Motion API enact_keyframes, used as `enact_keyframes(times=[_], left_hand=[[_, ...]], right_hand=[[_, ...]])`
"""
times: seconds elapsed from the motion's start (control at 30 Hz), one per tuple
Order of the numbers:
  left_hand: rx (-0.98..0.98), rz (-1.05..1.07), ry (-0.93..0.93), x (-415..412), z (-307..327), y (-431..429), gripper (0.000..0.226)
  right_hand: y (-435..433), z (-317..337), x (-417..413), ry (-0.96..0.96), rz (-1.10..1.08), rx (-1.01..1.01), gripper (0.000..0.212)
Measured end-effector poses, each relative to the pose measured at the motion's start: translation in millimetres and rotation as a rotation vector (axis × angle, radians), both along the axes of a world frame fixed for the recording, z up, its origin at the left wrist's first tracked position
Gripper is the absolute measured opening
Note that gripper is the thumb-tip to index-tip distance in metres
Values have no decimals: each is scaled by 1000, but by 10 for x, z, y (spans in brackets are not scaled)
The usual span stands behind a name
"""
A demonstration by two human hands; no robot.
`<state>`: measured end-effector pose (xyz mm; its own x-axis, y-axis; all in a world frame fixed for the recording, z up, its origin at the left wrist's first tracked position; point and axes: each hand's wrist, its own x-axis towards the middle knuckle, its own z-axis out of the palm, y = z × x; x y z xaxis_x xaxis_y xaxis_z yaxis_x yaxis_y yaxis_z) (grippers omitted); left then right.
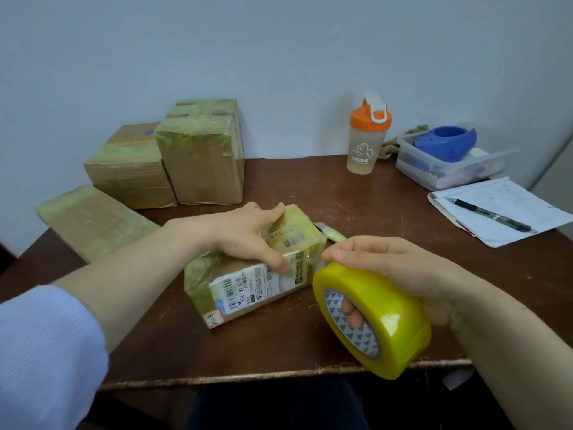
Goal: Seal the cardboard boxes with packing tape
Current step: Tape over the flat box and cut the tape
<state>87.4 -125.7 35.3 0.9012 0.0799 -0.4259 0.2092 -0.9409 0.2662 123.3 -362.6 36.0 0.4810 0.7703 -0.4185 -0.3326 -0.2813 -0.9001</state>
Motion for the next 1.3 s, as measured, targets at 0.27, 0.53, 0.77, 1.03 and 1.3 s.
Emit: enact_keyframes(times=[0.27, 0.53, 0.77, 1.03, 1.3], left_hand=[[-511, 55, 76, -100, 240, 205, 51], [-106, -70, -181, 18, 112, -45, 91], [222, -28, -375, 61, -183, -102, 113], [231, -51, -379, 85, -222, -60, 117], [262, -102, -324, 92, -187, -70, 92]], right_hand=[[178, 603, 53, -1, 34, 236, 58], [697, 688, 308, -73, -113, 209, 48], [622, 598, 149, -246, -258, 330, 33], [130, 239, -301, -163, -236, 216, 30], [35, -134, -347, -4, -226, 89, 39]])
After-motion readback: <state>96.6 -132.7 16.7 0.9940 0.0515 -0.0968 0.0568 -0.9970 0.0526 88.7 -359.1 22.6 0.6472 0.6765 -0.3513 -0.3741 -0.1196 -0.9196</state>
